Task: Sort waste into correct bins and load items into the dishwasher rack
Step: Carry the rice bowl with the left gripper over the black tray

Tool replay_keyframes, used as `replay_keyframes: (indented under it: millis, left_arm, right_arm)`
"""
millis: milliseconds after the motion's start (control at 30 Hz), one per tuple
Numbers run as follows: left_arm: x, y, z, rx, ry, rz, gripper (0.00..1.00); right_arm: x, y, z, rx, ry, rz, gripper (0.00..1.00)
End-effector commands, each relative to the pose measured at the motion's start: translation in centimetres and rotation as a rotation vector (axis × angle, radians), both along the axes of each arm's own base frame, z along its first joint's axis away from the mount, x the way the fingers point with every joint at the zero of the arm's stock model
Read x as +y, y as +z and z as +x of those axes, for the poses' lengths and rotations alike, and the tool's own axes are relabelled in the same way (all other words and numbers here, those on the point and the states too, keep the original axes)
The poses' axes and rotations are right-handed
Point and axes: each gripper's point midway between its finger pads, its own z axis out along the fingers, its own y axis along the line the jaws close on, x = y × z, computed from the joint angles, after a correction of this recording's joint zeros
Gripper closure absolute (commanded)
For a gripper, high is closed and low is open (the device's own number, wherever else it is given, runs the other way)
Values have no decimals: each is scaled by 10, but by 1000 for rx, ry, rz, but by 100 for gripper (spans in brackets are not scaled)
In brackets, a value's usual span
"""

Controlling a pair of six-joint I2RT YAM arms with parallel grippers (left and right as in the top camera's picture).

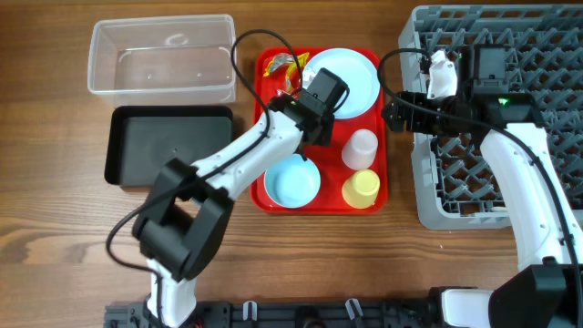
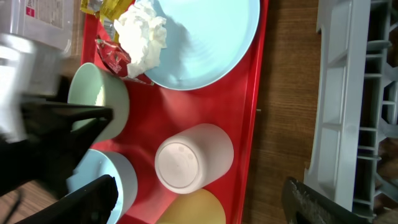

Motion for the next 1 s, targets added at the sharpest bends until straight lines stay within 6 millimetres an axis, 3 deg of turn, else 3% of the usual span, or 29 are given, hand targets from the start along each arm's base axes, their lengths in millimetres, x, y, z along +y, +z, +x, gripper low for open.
replay_keyframes:
  millis: [0,200,267,367,433,633,767,867,967]
  left_arm:
    - [13,57,1,-63,73,-74,96]
    - [54,111,-17,-70,148,-114,96]
    - [80,130,-29,-52,208,-136,96]
    - [124,141,-44,25,292,-163,96]
    - [155,137,-50,110,350,-193,96]
    - [204,125,-38,181,330,-455,96]
    - [214,120,-38,189,261,-695,96]
    - [243,93,-41,193,306,-745,96]
    - [253,80,-40,217,334,-786,96]
  right_arm:
    - [-2,9,3,-30,-3,-14,13]
    - [-2,10,4,-34,-2,-14,13]
    - [-1,10,4,-36,-2,-14,13]
    - [-1,11,6,-45,-3,-13,13]
    - [-1,11,6,-45,-3,-13,13]
    - [-1,11,7,-47,-3,-12,13]
    - [-1,11,7,-47,-3,-12,13]
    - [-1,11,7,-50,-3,-13,13]
    - [-1,11,7,-50,-4,-12,13]
